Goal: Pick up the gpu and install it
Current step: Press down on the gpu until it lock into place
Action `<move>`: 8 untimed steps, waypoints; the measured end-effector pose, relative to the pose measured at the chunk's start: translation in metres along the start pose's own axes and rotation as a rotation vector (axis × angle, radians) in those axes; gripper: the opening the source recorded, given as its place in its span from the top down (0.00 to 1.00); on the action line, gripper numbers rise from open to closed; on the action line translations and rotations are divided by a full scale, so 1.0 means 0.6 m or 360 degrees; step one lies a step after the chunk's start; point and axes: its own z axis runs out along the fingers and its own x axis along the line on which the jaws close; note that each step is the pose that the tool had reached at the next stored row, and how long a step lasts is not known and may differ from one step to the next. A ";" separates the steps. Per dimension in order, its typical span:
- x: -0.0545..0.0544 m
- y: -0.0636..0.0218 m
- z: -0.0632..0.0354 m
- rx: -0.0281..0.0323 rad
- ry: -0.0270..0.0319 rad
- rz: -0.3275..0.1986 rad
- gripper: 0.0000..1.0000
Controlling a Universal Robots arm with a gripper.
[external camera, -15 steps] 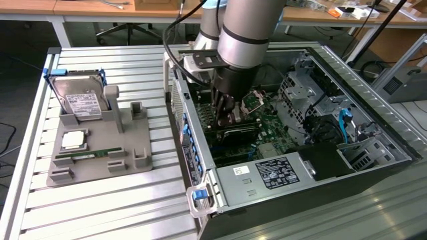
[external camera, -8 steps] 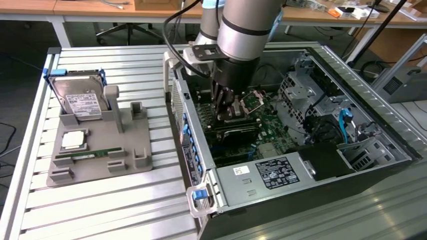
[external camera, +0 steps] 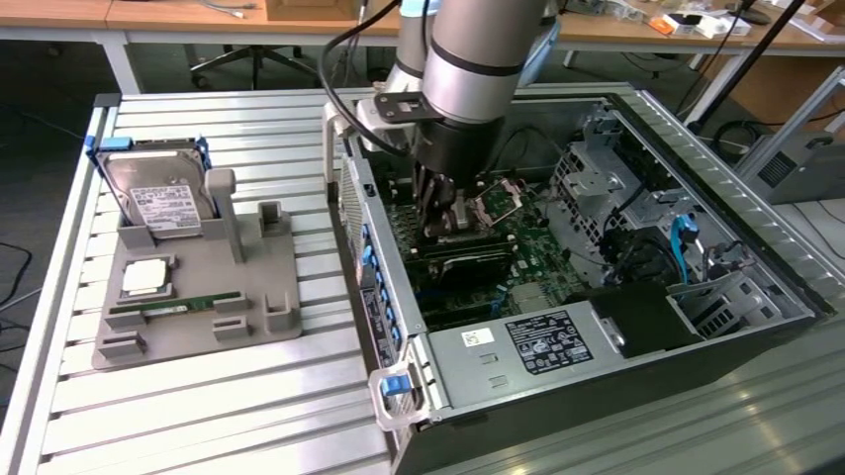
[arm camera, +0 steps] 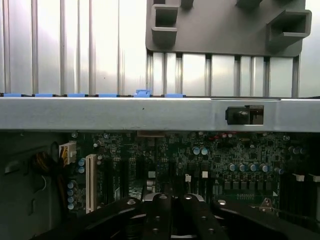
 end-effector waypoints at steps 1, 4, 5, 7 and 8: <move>0.000 0.000 0.003 -0.00003 0.00001 0.0000 0.89; -0.001 0.002 0.018 -0.00020 0.00001 0.0000 0.89; -0.001 0.003 0.025 -0.00030 -0.00002 0.0000 0.89; -0.001 0.003 0.034 -0.00072 -0.00001 0.0000 0.89; -0.001 0.003 0.036 -0.00081 -0.00001 0.0000 0.89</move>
